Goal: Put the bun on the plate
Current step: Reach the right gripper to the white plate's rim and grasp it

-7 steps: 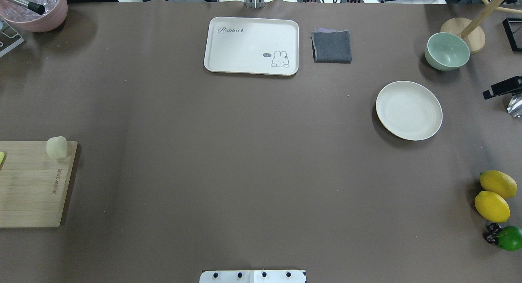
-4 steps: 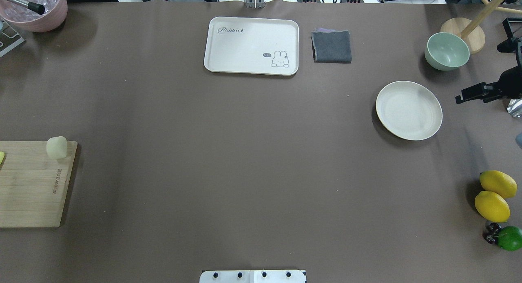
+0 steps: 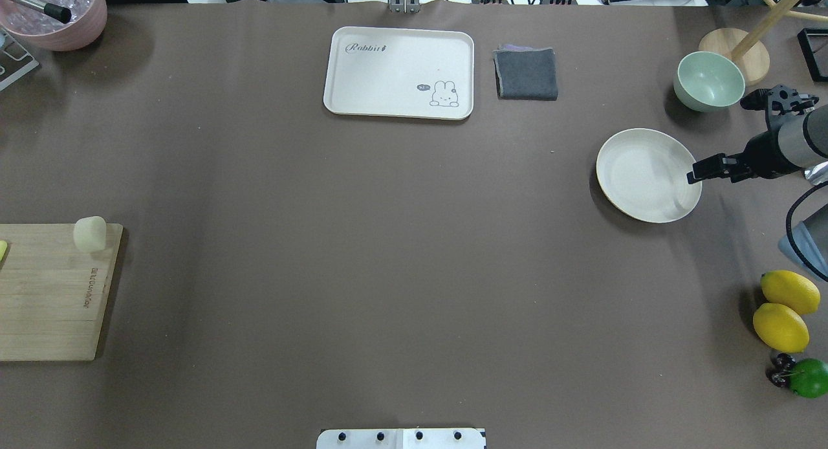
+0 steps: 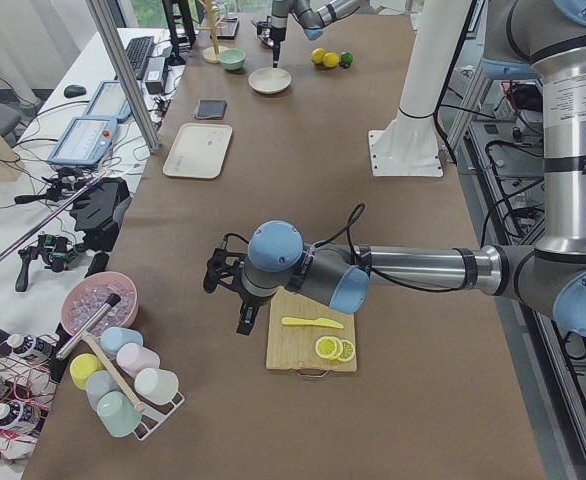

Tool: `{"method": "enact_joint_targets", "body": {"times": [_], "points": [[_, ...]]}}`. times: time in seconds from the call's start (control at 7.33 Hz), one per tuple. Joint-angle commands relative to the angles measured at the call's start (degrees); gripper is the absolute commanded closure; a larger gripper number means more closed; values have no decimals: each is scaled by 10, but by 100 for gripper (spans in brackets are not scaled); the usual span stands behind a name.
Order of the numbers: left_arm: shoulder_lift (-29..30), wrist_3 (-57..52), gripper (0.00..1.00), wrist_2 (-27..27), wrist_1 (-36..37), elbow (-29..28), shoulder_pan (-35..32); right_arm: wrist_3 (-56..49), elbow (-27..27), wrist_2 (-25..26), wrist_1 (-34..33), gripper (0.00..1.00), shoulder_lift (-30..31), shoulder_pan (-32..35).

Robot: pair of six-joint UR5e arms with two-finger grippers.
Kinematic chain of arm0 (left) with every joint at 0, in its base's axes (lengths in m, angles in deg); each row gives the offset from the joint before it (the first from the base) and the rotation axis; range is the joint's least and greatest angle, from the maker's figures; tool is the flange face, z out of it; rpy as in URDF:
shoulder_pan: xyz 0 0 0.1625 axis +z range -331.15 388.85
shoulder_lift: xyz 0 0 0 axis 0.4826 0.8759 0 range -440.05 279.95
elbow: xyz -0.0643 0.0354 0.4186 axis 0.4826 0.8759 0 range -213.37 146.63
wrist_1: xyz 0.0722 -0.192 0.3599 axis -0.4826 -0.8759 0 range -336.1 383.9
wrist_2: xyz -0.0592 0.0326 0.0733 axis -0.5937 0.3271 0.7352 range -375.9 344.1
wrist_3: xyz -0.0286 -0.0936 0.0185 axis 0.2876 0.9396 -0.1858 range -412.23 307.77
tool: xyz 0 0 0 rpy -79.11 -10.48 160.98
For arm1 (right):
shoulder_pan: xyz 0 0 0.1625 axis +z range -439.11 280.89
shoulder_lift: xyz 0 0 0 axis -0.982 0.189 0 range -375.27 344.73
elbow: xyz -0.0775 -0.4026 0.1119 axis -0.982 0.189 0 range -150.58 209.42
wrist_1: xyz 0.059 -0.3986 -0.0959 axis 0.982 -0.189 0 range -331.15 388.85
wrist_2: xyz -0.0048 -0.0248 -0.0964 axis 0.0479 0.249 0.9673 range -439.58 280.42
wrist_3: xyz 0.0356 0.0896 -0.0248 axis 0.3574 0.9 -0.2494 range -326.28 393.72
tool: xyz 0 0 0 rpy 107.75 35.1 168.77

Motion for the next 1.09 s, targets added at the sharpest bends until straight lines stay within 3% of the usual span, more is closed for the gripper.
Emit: {"method": "enact_joint_targets", "body": {"times": [0.0, 0.14, 0.27, 0.55, 0.95], "points": [[9, 10, 2, 0, 2, 5, 0, 2, 20, 1, 25, 25, 2, -10], [15, 22, 2, -1, 1, 4, 0, 2, 38, 1, 51, 69, 2, -11], [16, 33, 3, -1, 1, 10, 0, 2, 47, -1, 62, 100, 1, -12], [17, 34, 3, -1, 1, 10, 0, 3, 44, -3, 64, 100, -3, -7], [18, 35, 3, -1, 0, 15, 0, 6, 41, -74, 63, 100, -12, 52]]}}
